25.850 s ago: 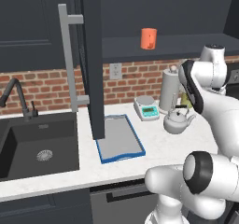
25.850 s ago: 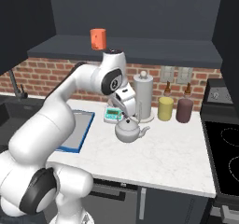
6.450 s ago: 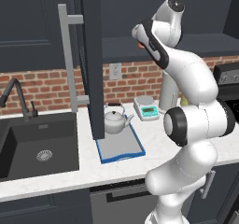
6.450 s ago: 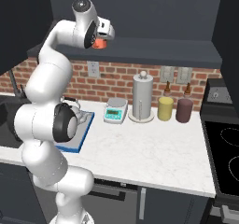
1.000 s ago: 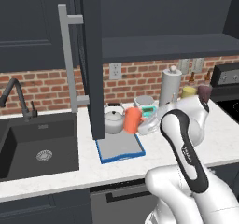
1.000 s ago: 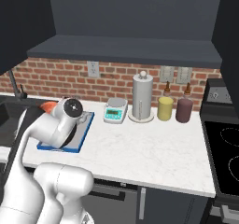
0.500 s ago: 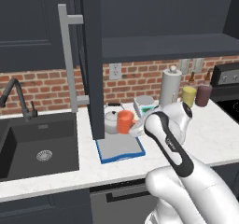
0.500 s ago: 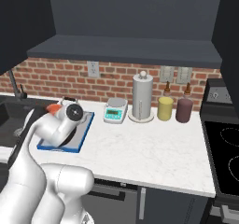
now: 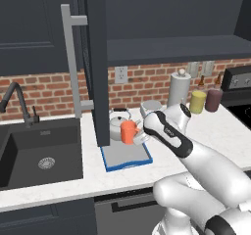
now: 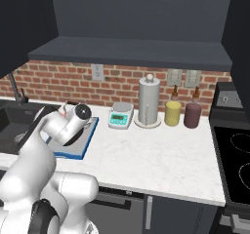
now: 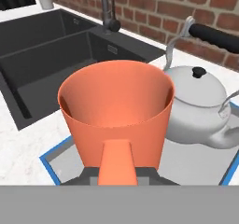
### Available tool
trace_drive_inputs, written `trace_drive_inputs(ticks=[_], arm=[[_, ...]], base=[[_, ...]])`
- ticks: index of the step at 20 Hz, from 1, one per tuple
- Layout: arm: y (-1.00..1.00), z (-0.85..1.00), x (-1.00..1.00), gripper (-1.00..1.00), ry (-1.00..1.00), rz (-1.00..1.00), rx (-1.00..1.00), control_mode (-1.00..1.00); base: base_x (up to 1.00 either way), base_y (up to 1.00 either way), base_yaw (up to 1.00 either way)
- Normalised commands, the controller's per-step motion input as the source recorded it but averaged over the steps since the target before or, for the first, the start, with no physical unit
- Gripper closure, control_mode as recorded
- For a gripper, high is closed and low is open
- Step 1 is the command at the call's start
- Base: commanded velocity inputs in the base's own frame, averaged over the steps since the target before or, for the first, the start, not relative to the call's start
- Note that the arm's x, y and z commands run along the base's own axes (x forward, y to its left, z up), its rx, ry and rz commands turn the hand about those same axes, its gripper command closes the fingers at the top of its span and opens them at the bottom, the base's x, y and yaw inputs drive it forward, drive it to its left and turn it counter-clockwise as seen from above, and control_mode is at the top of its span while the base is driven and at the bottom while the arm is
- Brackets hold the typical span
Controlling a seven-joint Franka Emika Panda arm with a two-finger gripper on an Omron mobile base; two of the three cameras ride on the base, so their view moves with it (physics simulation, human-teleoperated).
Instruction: Pick the kettle from the counter and place it on the tray. Then pick the mug from the cabinet and place it on the tray. Then close the cabinet doors.
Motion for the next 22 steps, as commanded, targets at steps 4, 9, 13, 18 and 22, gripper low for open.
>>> trace_drive_inputs(ticks=[4,9,13,18,22], arm=[[0.00,-0.35,0.13,1.00,0.04,0.04,-0.09,-1.00],[0.00,-0.33,0.07,1.00,0.00,0.05,-0.04,-1.00],[0.00,-0.33,0.00,1.00,-0.01,0.06,-0.02,-1.00],[0.00,-0.26,0.00,1.00,0.02,0.05,0.00,-1.00],[0.01,-0.16,0.00,1.00,0.03,0.04,0.00,-1.00]], base=[[0.00,0.00,0.00],[0.00,0.00,0.00],[0.00,0.00,0.00],[0.00,0.00,0.00],[0.00,0.00,0.00]])
